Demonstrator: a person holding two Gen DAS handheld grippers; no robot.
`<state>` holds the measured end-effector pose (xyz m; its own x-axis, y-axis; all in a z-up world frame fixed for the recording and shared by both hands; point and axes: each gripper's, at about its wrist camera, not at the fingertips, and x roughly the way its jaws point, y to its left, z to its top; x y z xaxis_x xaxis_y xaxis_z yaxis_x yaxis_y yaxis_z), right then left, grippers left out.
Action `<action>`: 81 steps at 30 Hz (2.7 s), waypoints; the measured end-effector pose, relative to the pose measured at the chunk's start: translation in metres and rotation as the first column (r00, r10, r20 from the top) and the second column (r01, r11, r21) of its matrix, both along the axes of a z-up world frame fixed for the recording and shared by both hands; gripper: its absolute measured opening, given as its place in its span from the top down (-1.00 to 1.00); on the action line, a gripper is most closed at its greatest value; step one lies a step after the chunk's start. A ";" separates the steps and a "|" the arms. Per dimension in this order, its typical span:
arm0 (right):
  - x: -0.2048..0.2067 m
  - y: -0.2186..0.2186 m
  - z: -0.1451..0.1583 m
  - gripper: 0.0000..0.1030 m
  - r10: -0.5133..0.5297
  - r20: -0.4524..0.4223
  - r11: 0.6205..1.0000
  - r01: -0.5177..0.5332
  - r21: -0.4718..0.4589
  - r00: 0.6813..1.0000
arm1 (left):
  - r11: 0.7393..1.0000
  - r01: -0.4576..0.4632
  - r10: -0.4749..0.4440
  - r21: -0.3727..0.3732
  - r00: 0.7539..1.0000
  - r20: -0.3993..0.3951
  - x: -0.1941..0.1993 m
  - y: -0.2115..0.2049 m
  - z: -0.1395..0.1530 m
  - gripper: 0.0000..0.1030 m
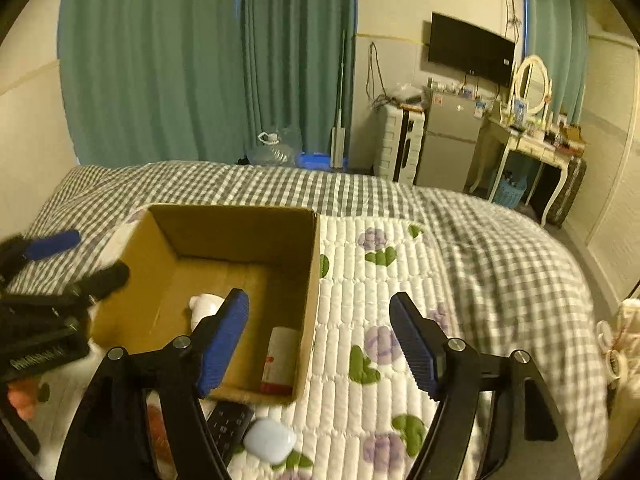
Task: Organize rigid objects
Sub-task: 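Lower the hair dryer and deodorant into the box and open both tools, then move the left tool down onto the black UGREEN charger, then grasp the UGREEN charger with the left tool while the right tool grasps the blue earbud case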
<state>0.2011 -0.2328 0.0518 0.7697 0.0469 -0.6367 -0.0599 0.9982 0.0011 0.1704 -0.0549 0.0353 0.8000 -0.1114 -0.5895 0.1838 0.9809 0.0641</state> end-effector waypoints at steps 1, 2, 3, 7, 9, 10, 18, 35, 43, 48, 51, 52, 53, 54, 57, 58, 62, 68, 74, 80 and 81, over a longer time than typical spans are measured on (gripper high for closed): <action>-0.011 0.004 0.009 -0.46 0.005 0.010 1.000 -0.005 -0.010 1.000 | 1.000 -0.002 0.002 -0.012 1.000 0.017 -0.008 0.003 0.007 -0.67; -0.019 0.005 0.014 -0.53 0.008 0.016 1.000 -0.008 -0.014 1.000 | 1.000 0.000 0.001 -0.028 0.999 0.040 -0.017 0.006 0.013 -0.70; -0.028 0.008 0.020 -0.60 0.011 0.023 1.000 -0.011 -0.019 1.000 | 0.999 -0.003 0.006 -0.041 0.998 0.057 -0.026 0.010 0.020 -0.74; -0.063 0.020 0.041 -0.81 0.030 0.051 0.999 -0.029 -0.035 0.998 | 0.998 -0.014 0.020 -0.054 0.994 0.108 -0.061 0.027 0.031 -0.78; -0.075 0.025 0.046 -0.87 0.034 0.061 0.999 -0.032 -0.033 0.998 | 0.998 -0.023 0.030 -0.061 0.993 0.112 -0.072 0.034 0.029 -0.78; -0.080 0.028 0.048 -0.88 0.038 0.063 0.999 -0.036 -0.034 0.997 | 0.997 -0.028 0.035 -0.068 0.993 0.110 -0.077 0.039 0.026 -0.78; -0.098 0.050 0.008 -0.90 0.059 -0.008 0.997 -0.060 -0.043 0.998 | 0.990 -0.102 0.108 -0.093 0.992 0.059 -0.092 0.063 -0.033 -0.78; -0.060 0.056 -0.118 -0.90 0.066 -0.221 0.995 -0.081 -0.060 0.973 | 0.979 -0.191 0.204 0.073 0.942 -0.267 -0.034 0.064 -0.177 -0.74; -0.056 0.047 -0.126 -0.90 0.064 -0.237 0.997 -0.074 -0.032 0.969 | 0.984 -0.170 0.176 0.048 0.926 -0.333 -0.015 0.056 -0.197 -0.74; -0.055 0.039 -0.128 -0.90 0.050 -0.249 0.998 -0.054 -0.011 0.967 | 0.981 -0.190 0.162 -0.033 0.906 -0.392 -0.005 0.069 -0.202 -0.72; -0.054 0.037 -0.130 -0.90 0.042 -0.257 0.999 -0.046 -0.006 0.965 | 0.986 -0.159 0.129 -0.044 0.911 -0.392 -0.007 0.066 -0.200 -0.39; -0.054 0.037 -0.131 -0.90 0.040 -0.260 0.999 -0.044 -0.007 0.965 | 0.988 -0.146 0.111 -0.058 0.910 -0.399 -0.008 0.065 -0.200 -0.33; -0.054 0.038 -0.131 -0.90 0.039 -0.260 0.999 -0.043 -0.010 0.965 | 0.988 -0.139 0.101 -0.066 0.909 -0.405 -0.002 0.064 -0.199 -0.28; -0.054 0.038 -0.132 -0.90 0.040 -0.260 0.999 -0.045 -0.013 0.965 | 0.989 -0.134 0.095 -0.068 0.907 -0.411 -0.001 0.063 -0.199 -0.28; -0.053 0.042 -0.133 -0.90 0.044 -0.265 0.998 -0.052 -0.023 0.963 | 0.987 -0.134 0.080 -0.093 0.896 -0.436 0.007 0.064 -0.202 -0.28; -0.052 0.043 -0.134 -0.90 0.045 -0.269 0.998 -0.054 -0.025 0.962 | 0.985 -0.134 0.073 -0.107 0.893 -0.445 0.009 0.065 -0.203 -0.28; -0.052 0.046 -0.139 -0.90 0.050 -0.277 0.998 -0.061 -0.030 0.959 | 0.983 -0.104 0.021 -0.153 0.885 -0.465 0.017 0.063 -0.205 -0.27; -0.051 0.042 -0.141 -0.90 0.043 -0.280 0.998 -0.052 -0.025 0.959 | 0.986 -0.073 -0.005 -0.153 0.890 -0.457 0.008 0.058 -0.198 -0.05; -0.049 0.034 -0.143 -0.90 0.027 -0.281 1.000 -0.029 -0.005 0.959 | 0.988 -0.086 0.024 -0.129 0.908 -0.419 -0.010 0.062 -0.185 -0.04; -0.037 0.024 -0.154 -0.90 -0.004 -0.304 1.000 0.007 0.010 0.953 | 0.991 -0.106 0.072 -0.079 0.935 -0.348 -0.041 0.056 -0.160 -0.04; -0.035 0.024 -0.156 -0.90 -0.004 -0.310 1.000 0.007 0.010 0.951 | 0.992 -0.111 0.083 -0.065 0.937 -0.338 -0.044 0.055 -0.156 -0.04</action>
<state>0.1664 -0.2084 -0.1042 0.5347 0.0513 -0.8435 -0.0492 0.9984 0.0296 0.1268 -0.0002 -0.1212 0.5681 -0.1020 -0.8166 0.0842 0.9943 -0.0656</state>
